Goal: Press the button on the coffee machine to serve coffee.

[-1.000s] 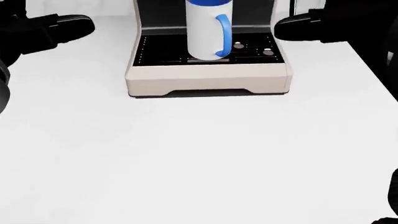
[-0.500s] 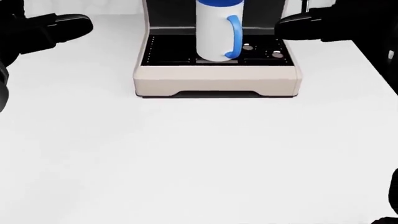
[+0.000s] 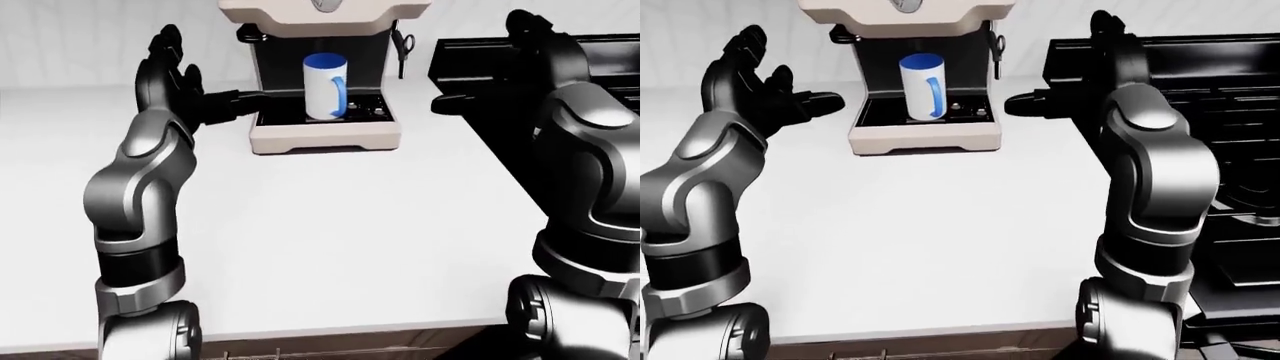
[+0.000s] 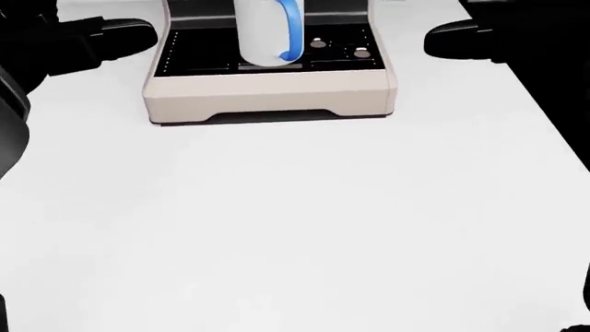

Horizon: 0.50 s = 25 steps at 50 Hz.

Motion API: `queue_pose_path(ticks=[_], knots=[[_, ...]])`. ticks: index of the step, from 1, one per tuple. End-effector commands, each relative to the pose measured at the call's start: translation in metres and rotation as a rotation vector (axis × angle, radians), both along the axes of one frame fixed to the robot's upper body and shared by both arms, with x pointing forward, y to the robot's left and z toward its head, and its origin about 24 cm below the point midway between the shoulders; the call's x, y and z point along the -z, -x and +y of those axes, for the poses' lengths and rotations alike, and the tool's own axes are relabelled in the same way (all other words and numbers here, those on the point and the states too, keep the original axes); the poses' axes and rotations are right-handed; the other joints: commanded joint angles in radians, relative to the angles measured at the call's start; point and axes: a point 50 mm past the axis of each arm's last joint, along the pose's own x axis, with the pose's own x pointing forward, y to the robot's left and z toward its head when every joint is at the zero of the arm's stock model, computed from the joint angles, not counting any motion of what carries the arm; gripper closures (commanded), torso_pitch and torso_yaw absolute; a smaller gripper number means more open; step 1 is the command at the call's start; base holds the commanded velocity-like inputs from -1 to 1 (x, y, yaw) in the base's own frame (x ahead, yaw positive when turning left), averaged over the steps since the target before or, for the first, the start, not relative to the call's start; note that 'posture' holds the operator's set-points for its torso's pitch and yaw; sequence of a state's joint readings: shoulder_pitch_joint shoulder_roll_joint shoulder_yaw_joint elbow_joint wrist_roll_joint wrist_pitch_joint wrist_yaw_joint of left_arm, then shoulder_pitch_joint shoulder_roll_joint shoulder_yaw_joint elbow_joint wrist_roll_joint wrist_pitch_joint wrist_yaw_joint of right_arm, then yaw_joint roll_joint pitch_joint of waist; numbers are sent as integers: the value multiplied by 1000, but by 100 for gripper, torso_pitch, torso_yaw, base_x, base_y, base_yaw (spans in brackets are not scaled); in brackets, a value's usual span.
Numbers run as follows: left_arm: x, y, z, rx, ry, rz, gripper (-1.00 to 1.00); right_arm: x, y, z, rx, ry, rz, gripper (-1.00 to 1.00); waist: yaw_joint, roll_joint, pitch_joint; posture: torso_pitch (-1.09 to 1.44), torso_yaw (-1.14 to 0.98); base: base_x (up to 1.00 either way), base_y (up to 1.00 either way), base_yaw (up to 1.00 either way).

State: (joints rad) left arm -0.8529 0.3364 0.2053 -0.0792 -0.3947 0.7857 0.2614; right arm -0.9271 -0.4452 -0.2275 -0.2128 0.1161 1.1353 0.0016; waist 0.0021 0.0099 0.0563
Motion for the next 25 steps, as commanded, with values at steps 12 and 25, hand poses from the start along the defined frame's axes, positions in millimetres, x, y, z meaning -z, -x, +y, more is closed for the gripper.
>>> queue_pose_path(ticks=[12, 25], knots=[[-18, 4, 2, -5, -1, -90, -100, -19, 6, 0, -2, 13, -99, -100, 3, -13, -37, 0, 0, 0, 0, 0], [-16, 2, 0, -1, 1, -86, -100, -20, 4, 0, -4, 18, -97, -100, 5, -12, -59, -4, 0, 0, 0, 0]])
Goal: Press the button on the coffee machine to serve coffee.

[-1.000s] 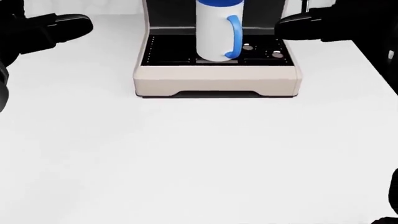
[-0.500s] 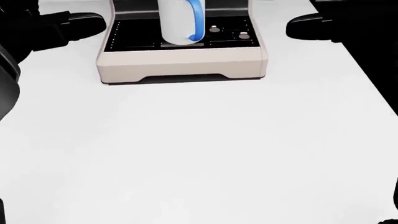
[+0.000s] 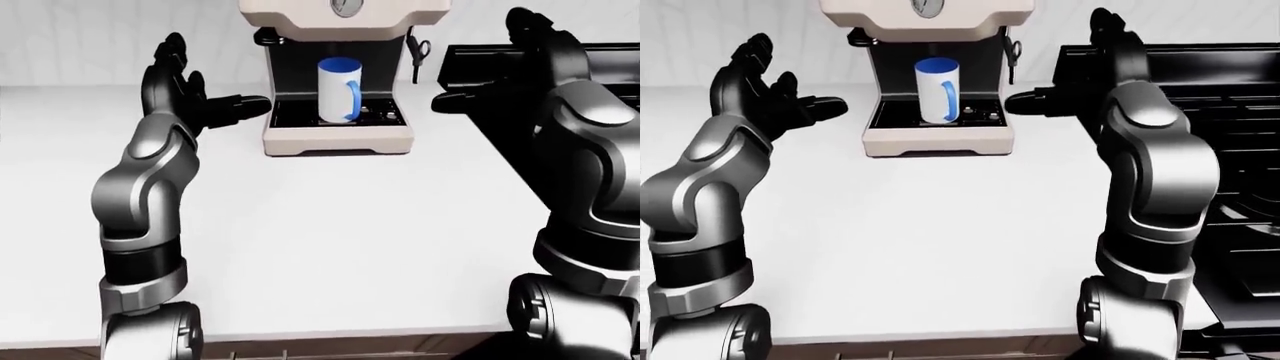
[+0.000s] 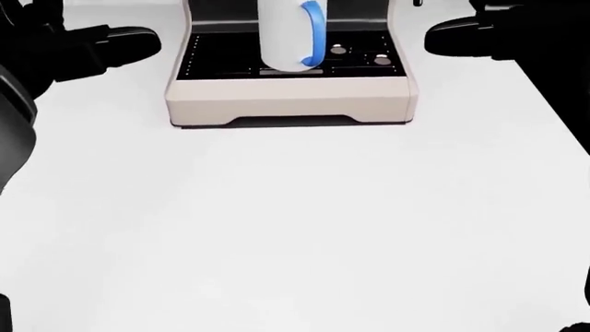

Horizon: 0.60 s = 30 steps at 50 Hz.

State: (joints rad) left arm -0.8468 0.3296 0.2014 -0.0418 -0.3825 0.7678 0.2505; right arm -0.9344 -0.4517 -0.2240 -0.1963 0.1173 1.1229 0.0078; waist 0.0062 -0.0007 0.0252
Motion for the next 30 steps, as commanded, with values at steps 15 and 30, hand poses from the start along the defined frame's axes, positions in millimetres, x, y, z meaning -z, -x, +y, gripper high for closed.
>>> queue_pose_path(ticks=[15, 30], knots=[[-28, 3, -10, 29, -23, -117, -100, -15, 2, 2, -5, 12, -87, -100, 2, -4, -89, -14, 0, 0, 0, 0], [-35, -12, -20, 58, -29, -129, -100, -17, -1, 3, -7, 6, -93, -100, 3, -7, -162, -24, 0, 0, 0, 0]])
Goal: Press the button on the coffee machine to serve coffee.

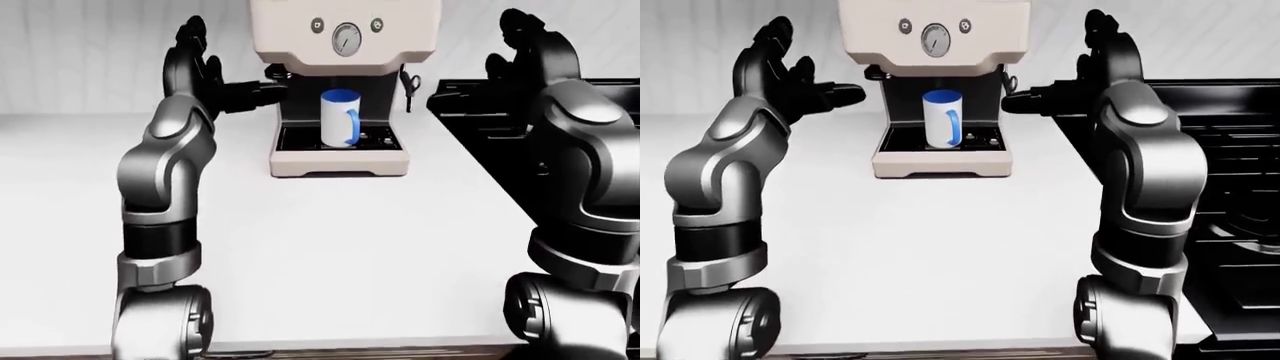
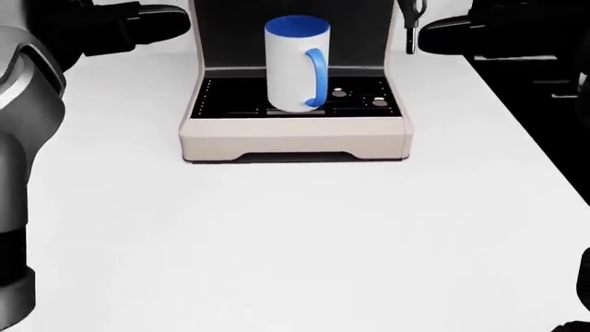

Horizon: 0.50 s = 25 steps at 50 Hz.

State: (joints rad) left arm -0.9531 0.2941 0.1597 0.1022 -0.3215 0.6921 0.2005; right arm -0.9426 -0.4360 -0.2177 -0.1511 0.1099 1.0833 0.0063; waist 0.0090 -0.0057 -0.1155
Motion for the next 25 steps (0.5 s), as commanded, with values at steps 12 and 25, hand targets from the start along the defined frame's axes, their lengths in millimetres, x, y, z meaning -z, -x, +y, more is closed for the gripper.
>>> queue_pose_path(ticks=[12, 25], knots=[[-25, -1, -9, 24, 5, -95, -100, -23, 7, -3, 4, 15, -96, -100, 1, -3, -91, -32, 0, 0, 0, 0], [-20, -5, -10, 26, 2, -86, -100, -20, 5, -1, 1, 12, -95, -100, 2, -4, -157, -40, 0, 0, 0, 0]])
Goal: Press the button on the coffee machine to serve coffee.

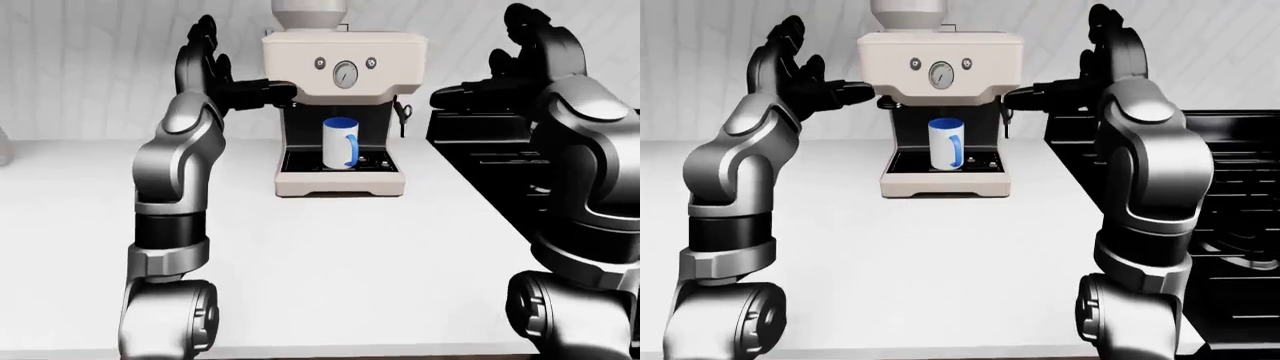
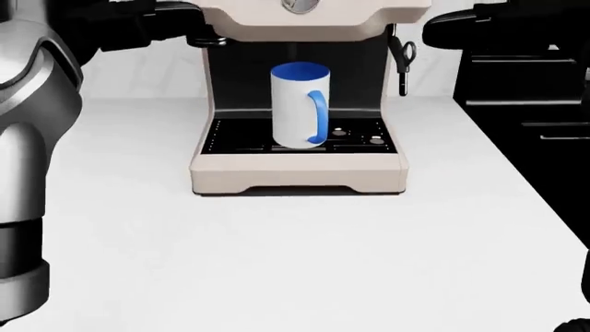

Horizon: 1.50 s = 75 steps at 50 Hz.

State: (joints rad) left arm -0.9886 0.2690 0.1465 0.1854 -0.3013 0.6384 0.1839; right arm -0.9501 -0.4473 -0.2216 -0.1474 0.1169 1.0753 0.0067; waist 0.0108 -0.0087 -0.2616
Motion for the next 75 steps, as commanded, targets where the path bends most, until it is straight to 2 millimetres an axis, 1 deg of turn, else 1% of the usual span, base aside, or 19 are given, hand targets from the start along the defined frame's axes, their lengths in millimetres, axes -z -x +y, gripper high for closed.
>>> queue_pose_path(ticks=[1, 4, 10, 16, 20, 28, 33, 40, 46, 49, 52, 57, 68, 75], knots=[[-21, 5, -1, 7, 1, -85, -100, -16, 4, 1, -1, 10, -80, -100, 0, -1, -16, -41, 0, 0, 0, 0], [-22, 4, -2, 4, 0, -90, -100, -14, 4, 1, -3, 10, -77, -100, 1, -2, -28, -44, 0, 0, 0, 0], [-20, 4, -4, 19, 9, -83, -100, -14, 5, 1, -2, 8, -77, -100, 3, -3, -41, -46, 0, 0, 0, 0], [-22, 4, -7, 23, 16, -79, -100, -13, 4, 1, -4, 7, -77, -100, 5, -3, -62, -52, 0, 0, 0, 0], [-17, 2, -8, 22, 8, -78, -100, -11, 3, 1, -4, 3, -75, -100, 5, -3, -75, -54, 0, 0, 0, 0], [-16, 2, -10, 28, 8, -72, -100, -10, 4, 0, -3, 2, -76, -100, 7, -3, -100, -61, 0, 0, 0, 0], [-14, 1, -11, 42, 10, -72, -100, -11, 3, 1, -4, 1, -76, -100, 8, -4, -109, -61, 0, 0, 0, 0], [-18, 8, -24, 109, -35, -62, -100, -13, 3, 1, -7, 3, -76, -100, 9, -5, -112, -61, 0, 0, 0, 0], [-27, 22, -35, 160, -11, -71, -100, -15, 3, 2, -12, 4, -78, -100, 9, -4, -111, -61, 0, 0, 0, 0], [-29, 24, -39, 185, 3, -72, -100, -14, 3, 2, -12, 2, -76, -100, 9, -5, -111, -61, 0, 0, 0, 0], [-28, 28, -42, 213, 18, -66, -100, -13, 4, 2, -11, 3, -77, -100, 9, -5, -111, -61, 0, 0, 0, 0], [-30, 36, -52, 267, 28, -69, -100, -11, 3, 2, -12, 0, -75, -100, 10, -6, -111, -61, 0, 0, 0, 0], [-25, 41, -71, 345, 34, -55, -100, -8, 3, 1, -11, -5, -75, -100, 12, -10, -112, -61, 0, 0, 0, 0], [-26, 45, -80, 374, 38, -50, -100, -6, 2, 1, -12, -7, -75, -100, 11, -12, -112, -61, 0, 0, 0, 0]])
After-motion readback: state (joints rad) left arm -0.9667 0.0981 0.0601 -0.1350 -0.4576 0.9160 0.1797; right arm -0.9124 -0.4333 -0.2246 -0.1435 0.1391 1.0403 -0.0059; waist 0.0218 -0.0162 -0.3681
